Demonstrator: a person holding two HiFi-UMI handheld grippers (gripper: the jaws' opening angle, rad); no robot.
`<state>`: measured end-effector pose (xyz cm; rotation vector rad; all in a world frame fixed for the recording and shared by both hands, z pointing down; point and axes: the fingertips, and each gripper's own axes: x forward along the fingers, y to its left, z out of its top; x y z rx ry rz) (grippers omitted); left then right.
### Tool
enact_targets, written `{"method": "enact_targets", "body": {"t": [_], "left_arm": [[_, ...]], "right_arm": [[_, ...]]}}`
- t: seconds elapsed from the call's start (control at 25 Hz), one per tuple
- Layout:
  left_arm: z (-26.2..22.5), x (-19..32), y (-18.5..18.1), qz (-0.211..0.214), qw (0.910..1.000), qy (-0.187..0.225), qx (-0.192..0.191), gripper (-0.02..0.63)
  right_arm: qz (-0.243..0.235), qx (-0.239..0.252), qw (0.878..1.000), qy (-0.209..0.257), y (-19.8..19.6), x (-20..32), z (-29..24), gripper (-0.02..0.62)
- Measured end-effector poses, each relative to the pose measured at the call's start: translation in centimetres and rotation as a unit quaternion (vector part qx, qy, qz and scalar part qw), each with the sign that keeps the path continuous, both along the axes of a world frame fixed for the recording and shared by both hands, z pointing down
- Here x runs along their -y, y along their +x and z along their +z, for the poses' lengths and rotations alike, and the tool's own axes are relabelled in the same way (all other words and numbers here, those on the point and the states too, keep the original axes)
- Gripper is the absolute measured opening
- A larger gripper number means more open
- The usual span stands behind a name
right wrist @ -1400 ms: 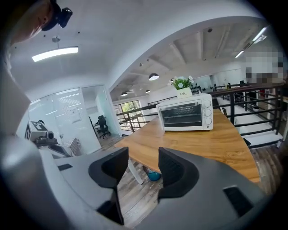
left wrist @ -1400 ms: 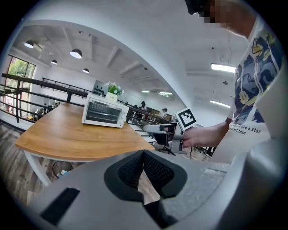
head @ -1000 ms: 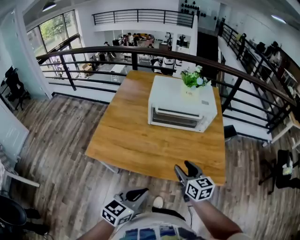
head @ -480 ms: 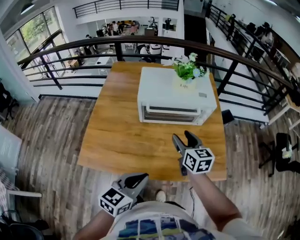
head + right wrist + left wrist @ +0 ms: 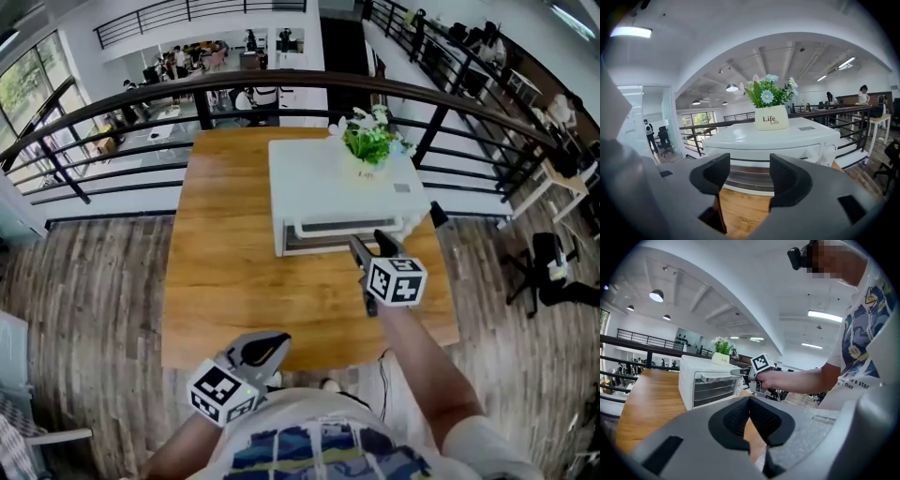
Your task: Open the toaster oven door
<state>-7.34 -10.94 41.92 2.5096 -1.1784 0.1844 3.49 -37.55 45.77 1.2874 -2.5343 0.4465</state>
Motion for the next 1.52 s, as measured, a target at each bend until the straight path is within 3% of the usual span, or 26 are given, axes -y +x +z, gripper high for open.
{"method": "enact_targets", "body": {"t": [0.64,1.52], "left_arm": [[1.3,0.4,-5.0,0.082,0.9966,0.000,-0.010,0.002],[2.5,0.2,-7.1,0.100,0.9948,-0.010,-0.017,0.002]], "right_arm": [[0.055,-0.063,0.996,-0.022,-2.3,4.1,1.5,0.261],[0.080,-0.066,0.994,-0.028,-1.3,2.8,2.2,0.252]]}}
